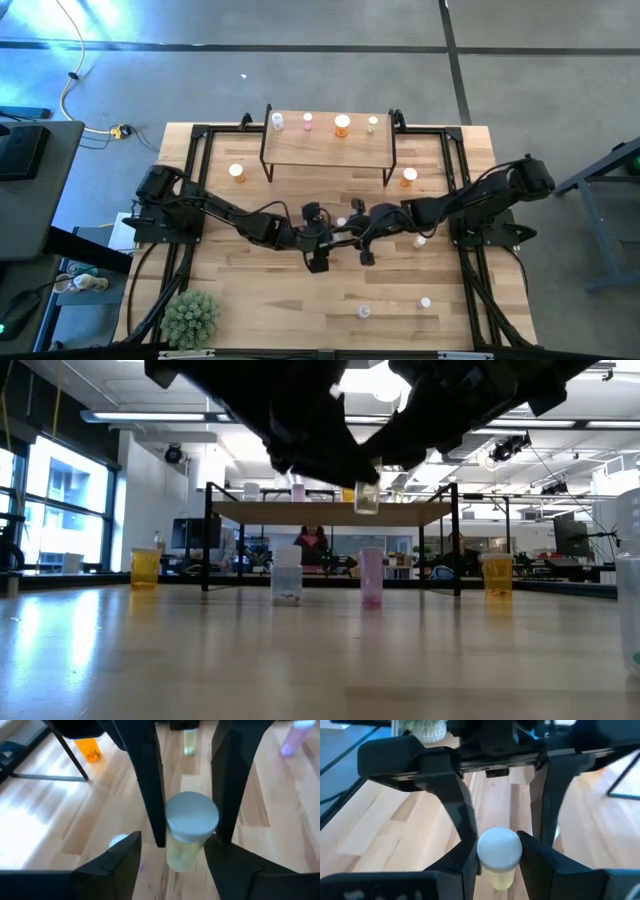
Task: Pick and place medicine bottles onto shelf by color
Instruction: Put the left yellow pill bottle on the shelf aligned with the other yellow pill bottle
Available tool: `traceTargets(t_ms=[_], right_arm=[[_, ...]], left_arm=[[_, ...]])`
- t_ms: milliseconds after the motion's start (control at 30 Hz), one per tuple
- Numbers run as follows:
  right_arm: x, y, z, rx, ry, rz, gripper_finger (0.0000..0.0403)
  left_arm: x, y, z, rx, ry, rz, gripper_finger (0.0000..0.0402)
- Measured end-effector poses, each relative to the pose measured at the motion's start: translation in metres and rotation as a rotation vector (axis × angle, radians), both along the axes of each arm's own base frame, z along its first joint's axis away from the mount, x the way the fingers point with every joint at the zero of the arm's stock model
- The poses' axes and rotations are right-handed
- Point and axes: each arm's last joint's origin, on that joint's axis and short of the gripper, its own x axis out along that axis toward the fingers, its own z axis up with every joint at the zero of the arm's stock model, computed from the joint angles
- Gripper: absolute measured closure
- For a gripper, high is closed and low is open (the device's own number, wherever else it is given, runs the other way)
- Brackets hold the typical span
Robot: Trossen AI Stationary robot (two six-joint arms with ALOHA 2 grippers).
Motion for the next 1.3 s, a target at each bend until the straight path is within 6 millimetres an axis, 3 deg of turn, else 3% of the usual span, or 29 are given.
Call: traceTargets(t_ms=[267,500,867,1067,1300], right_arm=[[-0.021,-0.009,0.030,-0.079,-0.041,-0.135,0.0290],[-0.047,-0.020,0.073,-0.199,-0.209,-0.297,0.0290],[-0.098,-0.072,0.129,-0.314,-0.416,-0.781,0.0290],[-0.108,-0.105,0.136,-0.276,-0.476,-0.972,0.0290],[-0.102,-0.135,0.115,-0.107,-0.389,-0.987,0.0290]], left_arm=[[-0.018,0.002,0.031,-0.006,0.012,-0.010,0.0161],[-0.031,0.008,0.057,0.068,-0.013,-0.043,0.0161],[-0.043,0.020,0.085,0.086,-0.096,-0.011,0.0161],[-0.043,0.020,0.084,0.090,-0.096,0.005,0.0161],[-0.042,0.020,0.083,0.089,-0.086,0.005,0.0161]])
